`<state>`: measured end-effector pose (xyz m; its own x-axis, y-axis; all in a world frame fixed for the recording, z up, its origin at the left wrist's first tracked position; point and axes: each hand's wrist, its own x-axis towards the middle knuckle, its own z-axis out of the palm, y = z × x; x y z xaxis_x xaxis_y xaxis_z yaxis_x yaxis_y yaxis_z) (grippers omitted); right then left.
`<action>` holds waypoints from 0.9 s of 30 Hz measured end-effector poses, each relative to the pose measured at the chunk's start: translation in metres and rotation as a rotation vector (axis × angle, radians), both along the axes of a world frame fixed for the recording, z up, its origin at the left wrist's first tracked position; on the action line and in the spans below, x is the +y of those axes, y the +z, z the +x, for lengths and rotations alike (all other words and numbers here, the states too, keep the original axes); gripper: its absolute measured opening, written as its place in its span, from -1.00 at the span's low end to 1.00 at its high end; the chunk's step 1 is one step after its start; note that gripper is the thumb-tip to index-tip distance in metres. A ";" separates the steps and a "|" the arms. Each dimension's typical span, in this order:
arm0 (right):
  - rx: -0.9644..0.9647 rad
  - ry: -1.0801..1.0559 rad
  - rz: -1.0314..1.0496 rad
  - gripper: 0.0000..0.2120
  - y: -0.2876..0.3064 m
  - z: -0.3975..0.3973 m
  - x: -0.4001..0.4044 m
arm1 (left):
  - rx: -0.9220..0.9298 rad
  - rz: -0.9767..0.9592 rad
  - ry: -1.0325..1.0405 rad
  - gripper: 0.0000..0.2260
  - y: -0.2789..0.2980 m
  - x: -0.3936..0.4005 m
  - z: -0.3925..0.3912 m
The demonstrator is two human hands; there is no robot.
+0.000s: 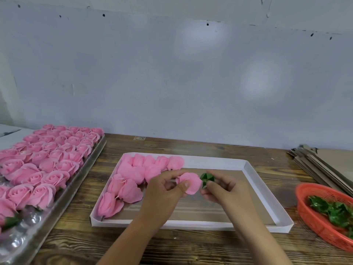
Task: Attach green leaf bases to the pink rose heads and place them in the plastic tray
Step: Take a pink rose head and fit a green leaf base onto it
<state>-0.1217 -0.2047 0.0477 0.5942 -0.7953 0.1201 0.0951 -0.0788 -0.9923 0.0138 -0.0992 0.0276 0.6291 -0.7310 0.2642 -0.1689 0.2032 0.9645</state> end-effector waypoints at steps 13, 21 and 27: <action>-0.154 0.152 0.237 -0.69 -0.013 -0.014 -0.007 | 0.045 0.021 0.019 -0.72 -0.005 -0.002 0.001; -0.094 0.057 0.140 -0.75 -0.019 -0.012 -0.011 | 0.039 0.004 0.009 -0.69 -0.001 -0.002 -0.002; -0.089 0.082 0.135 -0.76 -0.021 -0.008 -0.006 | 0.057 -0.021 -0.030 -0.59 0.004 0.000 -0.006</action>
